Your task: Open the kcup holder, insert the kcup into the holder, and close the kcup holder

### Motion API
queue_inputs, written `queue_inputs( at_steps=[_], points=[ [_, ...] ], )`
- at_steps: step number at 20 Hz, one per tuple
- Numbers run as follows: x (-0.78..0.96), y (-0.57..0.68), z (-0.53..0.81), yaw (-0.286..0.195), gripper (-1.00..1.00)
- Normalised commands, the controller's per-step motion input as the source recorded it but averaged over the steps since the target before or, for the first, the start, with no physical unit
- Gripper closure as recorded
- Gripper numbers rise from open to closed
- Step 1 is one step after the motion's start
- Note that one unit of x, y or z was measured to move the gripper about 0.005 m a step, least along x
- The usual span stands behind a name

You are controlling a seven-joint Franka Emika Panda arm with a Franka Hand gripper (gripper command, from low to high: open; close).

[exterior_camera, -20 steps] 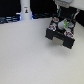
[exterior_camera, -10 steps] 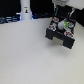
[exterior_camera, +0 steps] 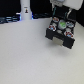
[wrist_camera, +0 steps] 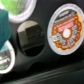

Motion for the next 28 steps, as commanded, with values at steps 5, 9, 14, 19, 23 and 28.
queue_inputs(
  at_steps=[5,9,14,19,23,28],
  points=[
    [-0.34,-0.13,0.12,-0.038,-1.00],
    [-0.06,-0.02,0.08,-0.014,1.00],
    [0.11,0.07,0.13,0.005,1.00],
    [0.12,0.12,0.06,0.001,-1.00],
    [0.13,-0.07,0.16,0.028,-1.00],
    [0.14,-0.13,0.12,0.010,-1.00]
  ],
)
